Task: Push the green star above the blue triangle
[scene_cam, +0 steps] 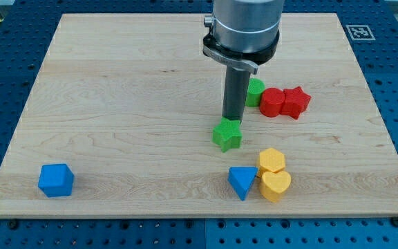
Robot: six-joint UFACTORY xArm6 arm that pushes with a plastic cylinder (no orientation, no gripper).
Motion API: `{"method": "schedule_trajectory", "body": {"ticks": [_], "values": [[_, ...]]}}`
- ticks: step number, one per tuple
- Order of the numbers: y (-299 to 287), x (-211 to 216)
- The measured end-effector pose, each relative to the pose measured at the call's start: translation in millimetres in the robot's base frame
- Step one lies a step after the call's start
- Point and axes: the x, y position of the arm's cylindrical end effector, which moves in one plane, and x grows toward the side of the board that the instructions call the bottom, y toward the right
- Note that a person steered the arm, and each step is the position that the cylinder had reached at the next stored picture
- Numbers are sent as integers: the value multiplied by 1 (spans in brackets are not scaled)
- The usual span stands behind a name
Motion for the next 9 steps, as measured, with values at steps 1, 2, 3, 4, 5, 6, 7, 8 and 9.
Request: {"method": "schedule_trajectory", "body": {"ticks": [1,2,3,4,5,6,7,8,9], "values": [[0,6],[-17,6],[-18,6],[-16,21],[-17,25],[-42,25],[-53,27],[-47,45],[-43,53]]}}
